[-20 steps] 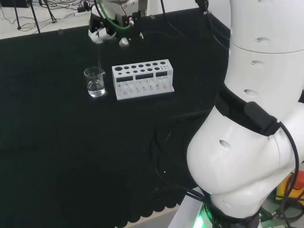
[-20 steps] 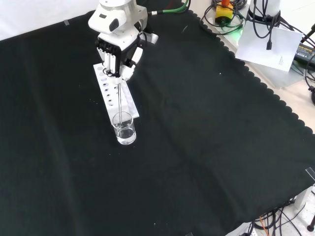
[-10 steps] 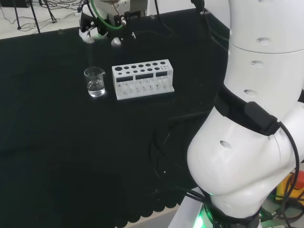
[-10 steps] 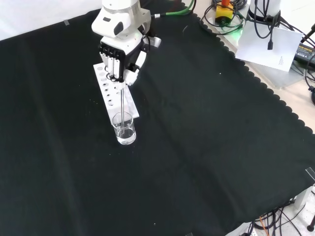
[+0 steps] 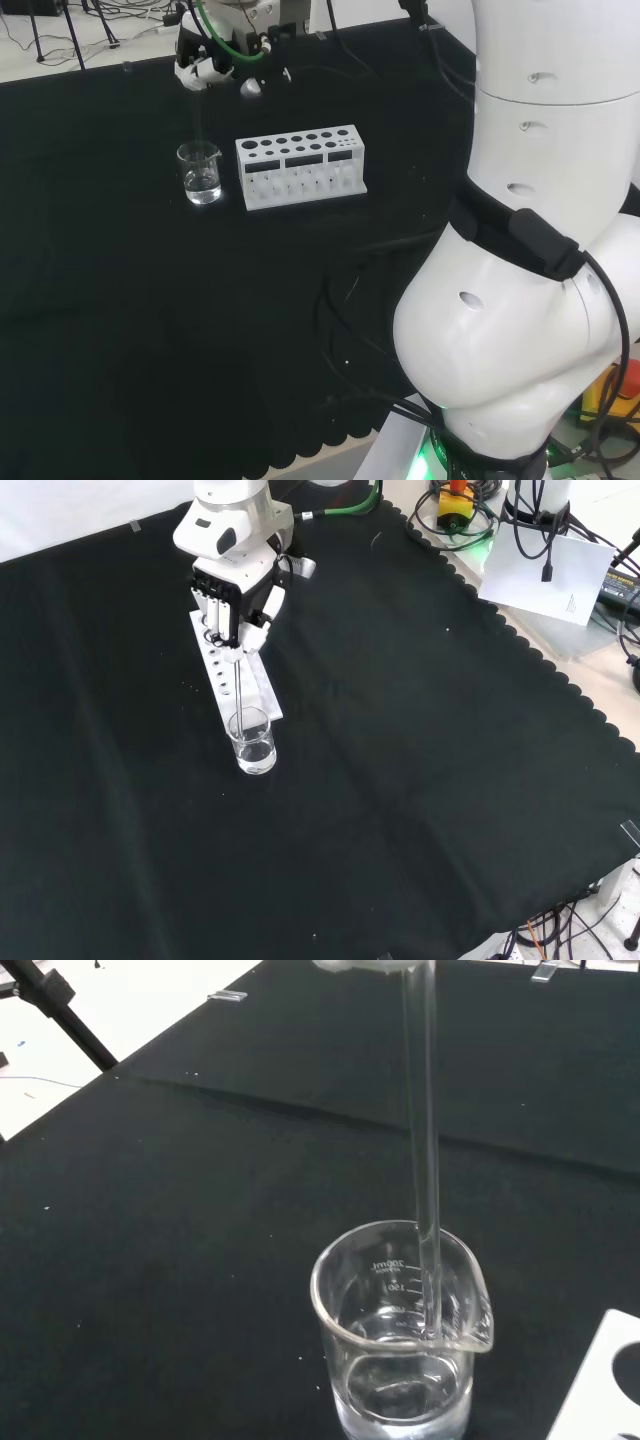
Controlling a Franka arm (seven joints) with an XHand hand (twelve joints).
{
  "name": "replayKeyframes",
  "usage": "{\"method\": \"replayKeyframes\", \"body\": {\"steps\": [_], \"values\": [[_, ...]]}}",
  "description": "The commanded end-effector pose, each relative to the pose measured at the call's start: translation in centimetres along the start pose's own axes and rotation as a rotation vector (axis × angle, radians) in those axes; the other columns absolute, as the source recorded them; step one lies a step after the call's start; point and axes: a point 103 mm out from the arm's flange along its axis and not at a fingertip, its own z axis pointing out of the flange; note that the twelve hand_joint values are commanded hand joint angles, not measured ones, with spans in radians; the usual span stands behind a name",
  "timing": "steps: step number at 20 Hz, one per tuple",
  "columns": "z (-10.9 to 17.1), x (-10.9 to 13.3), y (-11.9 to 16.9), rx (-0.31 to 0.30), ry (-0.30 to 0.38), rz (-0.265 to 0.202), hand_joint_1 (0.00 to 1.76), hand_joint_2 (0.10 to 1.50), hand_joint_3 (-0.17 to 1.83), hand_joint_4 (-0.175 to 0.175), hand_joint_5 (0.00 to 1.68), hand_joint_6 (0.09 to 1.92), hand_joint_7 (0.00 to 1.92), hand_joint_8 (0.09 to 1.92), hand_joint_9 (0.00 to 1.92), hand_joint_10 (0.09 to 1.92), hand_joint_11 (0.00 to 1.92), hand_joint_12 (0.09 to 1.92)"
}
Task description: Stir in the beaker to the left of the white test tube rack with the glass rod.
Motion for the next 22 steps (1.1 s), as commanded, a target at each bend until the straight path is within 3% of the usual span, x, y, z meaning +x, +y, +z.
{"method": "replayKeyframes", "body": {"steps": [1,10,22], "values": [[-0.4,-0.6,-1.5,0.004,-0.012,0.013,1.31,1.10,-0.17,-0.175,1.32,0.16,1.20,0.97,1.63,0.71,1.64,0.64],[-2.1,2.6,-1.3,-0.027,-0.015,-0.044,1.31,1.10,-0.17,-0.175,1.32,0.16,1.20,0.96,1.63,0.71,1.64,0.64],[-2.5,1.0,-2.8,-0.037,-0.017,-0.032,1.31,1.10,-0.17,-0.175,1.32,0.16,1.20,0.96,1.63,0.71,1.64,0.64]]}}
